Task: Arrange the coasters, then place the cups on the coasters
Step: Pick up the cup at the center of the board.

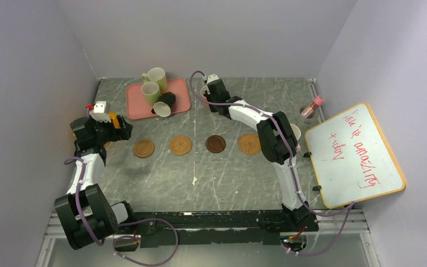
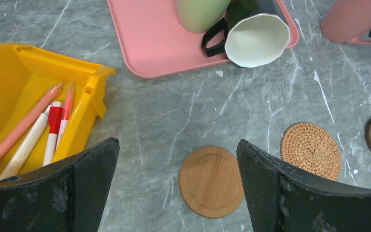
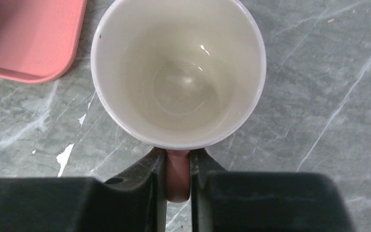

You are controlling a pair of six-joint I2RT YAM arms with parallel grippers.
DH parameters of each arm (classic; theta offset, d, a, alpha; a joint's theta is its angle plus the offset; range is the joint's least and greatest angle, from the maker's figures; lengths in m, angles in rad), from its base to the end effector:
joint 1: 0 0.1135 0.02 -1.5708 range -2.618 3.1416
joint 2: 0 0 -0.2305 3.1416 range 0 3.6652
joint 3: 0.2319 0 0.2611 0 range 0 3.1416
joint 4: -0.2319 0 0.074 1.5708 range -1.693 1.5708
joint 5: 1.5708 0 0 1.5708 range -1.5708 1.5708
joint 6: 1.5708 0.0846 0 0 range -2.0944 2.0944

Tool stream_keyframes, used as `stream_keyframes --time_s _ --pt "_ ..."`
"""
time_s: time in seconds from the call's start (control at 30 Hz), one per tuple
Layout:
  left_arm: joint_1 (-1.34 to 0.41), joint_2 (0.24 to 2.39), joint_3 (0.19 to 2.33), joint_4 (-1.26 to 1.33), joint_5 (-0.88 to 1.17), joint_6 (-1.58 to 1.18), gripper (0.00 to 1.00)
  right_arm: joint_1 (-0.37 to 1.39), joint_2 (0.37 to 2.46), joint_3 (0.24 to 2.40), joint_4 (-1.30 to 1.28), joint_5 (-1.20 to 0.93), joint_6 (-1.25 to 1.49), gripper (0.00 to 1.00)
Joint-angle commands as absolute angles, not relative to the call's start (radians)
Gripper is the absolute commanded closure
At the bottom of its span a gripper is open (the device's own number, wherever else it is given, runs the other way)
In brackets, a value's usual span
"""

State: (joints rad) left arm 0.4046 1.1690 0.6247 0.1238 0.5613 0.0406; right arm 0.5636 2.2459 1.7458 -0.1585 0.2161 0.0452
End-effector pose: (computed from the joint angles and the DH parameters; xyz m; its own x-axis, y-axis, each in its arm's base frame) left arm 0.3039 0.0811 0.1860 -0.3703 -0.1212 -0.9210 0.1286 0.9752 -0.1801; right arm 0.4659 0.2730 0.1284 -0.5339 -0.2852 -0.7960 -0.3547 0.9301 -0.0954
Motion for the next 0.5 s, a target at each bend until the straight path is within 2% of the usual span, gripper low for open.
stream_keyframes --time_s 0.0,0.07,0.47 --pt "0.410 1.162 0.625 0.159 0.592 0.038 0.04 0.561 2.230 1.791 -0.124 0.216 0.027 0.90" --pt "0.410 1.164 0.625 0.158 0.595 0.040 0.04 0.562 2.221 1.785 -0.119 0.214 0.019 1.00" --pt "0.410 1.161 0.623 0.159 0.601 0.039 0.04 0.559 2.114 1.702 -0.050 0.191 -0.041 1.00"
